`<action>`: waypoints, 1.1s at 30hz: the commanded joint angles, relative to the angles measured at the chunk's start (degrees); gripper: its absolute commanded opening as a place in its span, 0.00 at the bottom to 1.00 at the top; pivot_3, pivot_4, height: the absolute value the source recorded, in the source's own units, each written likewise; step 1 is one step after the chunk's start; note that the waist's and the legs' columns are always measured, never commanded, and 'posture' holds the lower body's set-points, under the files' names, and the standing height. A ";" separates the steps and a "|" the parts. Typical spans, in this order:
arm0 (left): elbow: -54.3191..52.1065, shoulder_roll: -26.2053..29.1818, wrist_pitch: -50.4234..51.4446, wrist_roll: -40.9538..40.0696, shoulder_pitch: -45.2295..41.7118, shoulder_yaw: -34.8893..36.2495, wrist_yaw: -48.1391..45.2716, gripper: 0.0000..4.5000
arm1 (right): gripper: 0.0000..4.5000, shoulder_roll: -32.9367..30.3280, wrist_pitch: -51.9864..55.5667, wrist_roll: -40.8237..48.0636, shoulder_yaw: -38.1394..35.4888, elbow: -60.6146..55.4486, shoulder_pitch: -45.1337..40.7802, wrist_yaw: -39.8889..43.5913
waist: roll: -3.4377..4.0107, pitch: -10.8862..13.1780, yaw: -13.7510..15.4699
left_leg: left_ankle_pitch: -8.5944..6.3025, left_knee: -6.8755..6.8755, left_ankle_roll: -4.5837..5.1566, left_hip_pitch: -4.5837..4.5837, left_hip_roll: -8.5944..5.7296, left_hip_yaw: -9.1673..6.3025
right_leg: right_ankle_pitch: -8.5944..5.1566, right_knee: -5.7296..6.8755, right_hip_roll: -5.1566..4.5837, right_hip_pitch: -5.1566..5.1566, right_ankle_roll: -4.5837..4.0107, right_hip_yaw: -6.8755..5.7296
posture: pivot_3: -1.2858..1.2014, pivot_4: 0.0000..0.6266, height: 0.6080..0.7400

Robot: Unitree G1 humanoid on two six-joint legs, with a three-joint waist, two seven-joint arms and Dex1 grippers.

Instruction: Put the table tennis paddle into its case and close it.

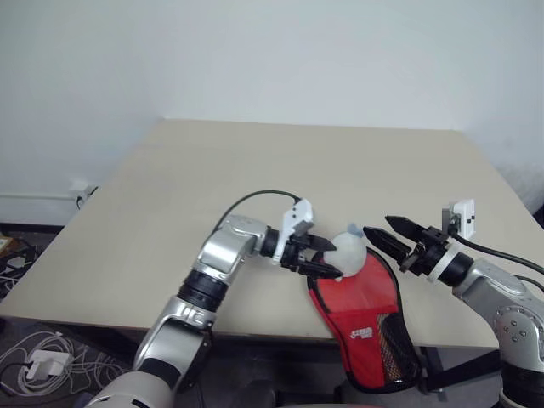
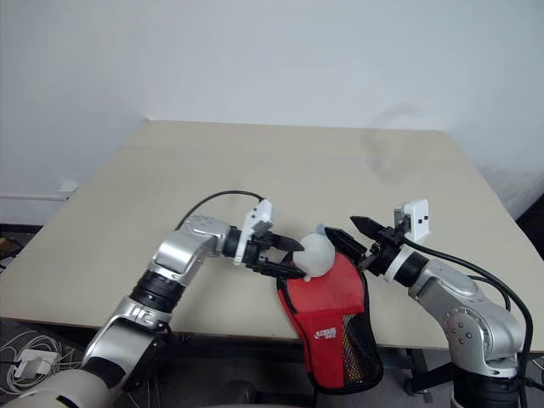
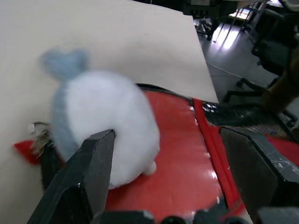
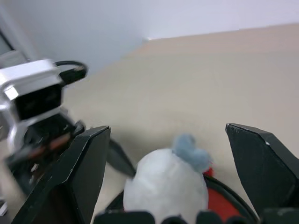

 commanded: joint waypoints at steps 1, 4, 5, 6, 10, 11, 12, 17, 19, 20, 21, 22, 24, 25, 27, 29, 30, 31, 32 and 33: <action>-2.37 0.11 -2.65 2.79 1.21 -4.51 2.72 0.83 | 0.95 -1.14 0.45 -2.43 2.81 1.49 -1.51 -1.03 | 0.07 -0.01 -0.13 | 0.00 -0.01 0.00 0.00 0.01 0.02 | 0.00 0.01 0.01 -0.01 0.00 0.02 | 0.52 0.00 0.82; -4.62 0.46 -1.10 1.02 2.50 -5.18 2.65 0.83 | 0.95 -2.01 2.97 -2.17 5.26 2.95 -1.84 0.05 | 0.14 0.00 -0.26 | 0.00 -0.01 0.00 -0.01 0.01 0.04 | 0.00 0.01 0.01 -0.02 0.00 0.03 | 0.52 0.00 0.82; -4.89 0.55 -0.54 0.61 2.63 -5.22 2.84 0.83 | 0.95 -2.43 3.36 -2.36 5.91 3.20 -1.83 0.34 | 0.15 0.01 -0.26 | 0.00 0.00 0.00 -0.04 0.01 0.04 | 0.00 0.01 0.00 -0.05 0.00 0.03 | 0.52 0.00 0.82; -4.98 0.68 -0.31 0.40 2.70 -5.28 3.04 0.83 | 0.95 -2.83 3.41 -2.83 6.52 3.58 -1.73 0.50 | 0.15 0.01 -0.21 | 0.00 0.00 0.00 -0.05 0.00 0.04 | 0.00 0.01 -0.01 -0.06 0.00 0.04 | 0.52 0.00 0.82; -4.11 1.13 -0.98 0.51 2.65 -5.50 3.52 0.83 | 0.95 -3.36 3.17 -4.80 7.96 6.20 -2.22 0.48 | 0.17 0.00 -0.18 | 0.00 0.02 0.01 -0.03 -0.01 0.03 | 0.00 -0.01 -0.01 -0.01 0.00 0.02 | 0.52 0.00 0.82; -3.85 0.93 -1.04 0.57 2.50 -5.62 3.78 0.83 | 0.95 -3.35 3.09 -5.39 8.51 6.78 -2.49 0.39 | 0.17 0.00 -0.24 | 0.00 0.02 0.01 -0.03 -0.01 0.03 | 0.00 -0.01 -0.01 -0.01 0.00 0.01 | 0.52 0.00 0.82; -3.63 0.64 -1.08 0.62 2.39 -5.72 4.12 0.83 | 0.95 -3.32 3.01 -6.03 9.09 7.28 -2.71 0.28 | 0.17 0.00 -0.25 | 0.00 0.01 0.01 -0.03 -0.01 0.03 | 0.00 -0.01 -0.01 -0.02 0.00 0.01 | 0.52 0.00 0.82; -3.52 -1.05 -1.12 1.82 2.75 -7.65 6.31 0.83 | 0.95 -2.20 2.82 -8.16 10.95 8.76 -3.54 -0.24 | 0.18 0.00 -0.23 | 0.00 0.02 0.01 -0.03 -0.01 0.03 | 0.00 -0.01 -0.01 -0.01 0.00 0.02 | 0.52 0.00 0.82; -2.75 -1.76 -0.26 2.30 2.55 -8.46 7.48 0.83 | 0.95 -1.97 2.67 -9.10 11.50 9.19 -3.72 -0.46 | 0.18 0.00 -0.21 | 0.00 0.02 0.01 -0.03 -0.02 0.02 | 0.00 -0.01 -0.01 -0.01 0.00 0.01 | 0.52 0.00 0.82; -2.23 -2.05 -0.07 2.68 2.35 -8.92 8.20 0.84 | 0.91 -1.75 2.65 -9.46 11.54 9.51 -3.84 -0.76 | 0.18 0.00 -0.22 | 0.00 0.02 0.01 -0.03 -0.02 0.01 | 0.00 -0.02 -0.01 0.00 0.00 0.01 | 0.52 0.00 0.82; -1.82 -2.14 -0.10 3.22 2.14 -9.55 8.74 0.84 | 0.86 -1.62 2.67 -9.64 11.51 9.72 -3.94 -0.88 | 0.18 0.00 -0.24 | 0.00 0.03 0.01 -0.03 -0.02 0.02 | 0.00 -0.02 -0.01 0.00 0.00 0.01 | 0.52 0.00 0.82; -1.57 -2.11 -0.19 3.67 2.00 -10.15 9.07 0.84 | 0.81 -1.56 2.62 -9.85 11.52 9.81 -3.97 -0.84 | 0.18 0.00 -0.25 | 0.00 0.03 0.01 -0.03 -0.02 0.03 | 0.00 -0.01 -0.01 0.00 0.00 0.01 | 0.52 0.00 0.82; -0.86 -2.17 0.16 4.60 1.67 -11.10 10.00 0.84 | 0.67 -1.32 2.79 -9.97 11.33 9.95 -4.08 -0.68 | 0.18 -0.01 -0.24 | 0.00 0.03 0.01 -0.03 -0.01 0.02 | 0.00 -0.01 0.00 0.00 0.00 0.01 | 0.52 0.00 0.82; -0.34 -2.18 0.57 5.11 1.44 -11.62 10.49 0.84 | 0.57 -1.18 2.85 -10.02 11.19 10.14 -4.21 -0.64 | 0.19 -0.01 -0.24 | 0.00 0.03 0.01 -0.03 -0.01 0.02 | 0.00 -0.01 -0.01 0.01 0.00 0.01 | 0.52 0.00 0.82; 1.04 -1.71 0.16 7.14 1.24 -13.41 11.38 0.84 | 0.42 -0.61 2.71 -10.03 10.53 10.70 -4.69 -0.95 | 0.18 -0.01 -0.24 | 0.00 0.03 0.01 -0.01 -0.02 0.02 | 0.00 -0.02 -0.01 0.04 0.00 0.00 | 0.52 0.00 0.82; 2.36 -1.29 -0.69 8.88 1.27 -14.91 12.41 0.84 | 0.35 -0.35 2.23 -10.59 10.41 11.24 -5.19 -1.20 | 0.20 -0.03 -0.24 | 0.00 0.02 0.01 0.06 -0.01 0.01 | 0.00 -0.04 0.00 0.11 0.00 -0.01 | 0.52 0.00 0.82; 2.93 -1.21 -0.87 9.55 1.25 -15.47 12.84 0.84 | 0.35 -0.20 1.84 -11.06 10.37 11.70 -5.54 -1.50 | 0.20 -0.03 -0.24 | 0.00 0.02 0.01 0.07 -0.02 0.01 | 0.00 -0.04 0.00 0.13 0.00 0.00 | 0.52 0.00 0.82; 3.30 -1.14 -1.11 10.13 1.31 -15.95 13.13 0.84 | 0.35 0.02 1.50 -11.55 10.25 12.35 -6.00 -1.98 | 0.20 -0.04 -0.24 | 0.00 0.02 0.01 0.10 -0.01 0.01 | 0.00 -0.04 0.00 0.15 0.00 -0.01 | 0.52 0.00 0.82; 3.48 -1.03 -1.31 10.53 1.41 -16.40 13.24 0.84 | 0.35 0.31 1.03 -12.03 9.94 13.16 -6.54 -2.54 | 0.20 -0.04 -0.24 | 0.00 0.02 0.01 0.12 -0.01 0.01 | 0.00 -0.04 0.00 0.17 0.00 0.00 | 0.52 0.00 0.82; 3.57 -0.95 -1.35 10.77 1.44 -16.73 13.22 0.84 | 0.35 0.53 0.65 -12.32 9.59 13.80 -6.99 -2.95 | 0.20 -0.05 -0.22 | 0.00 0.02 0.01 0.14 -0.01 0.02 | 0.00 -0.04 -0.01 0.19 0.00 0.00 | 0.52 0.00 0.82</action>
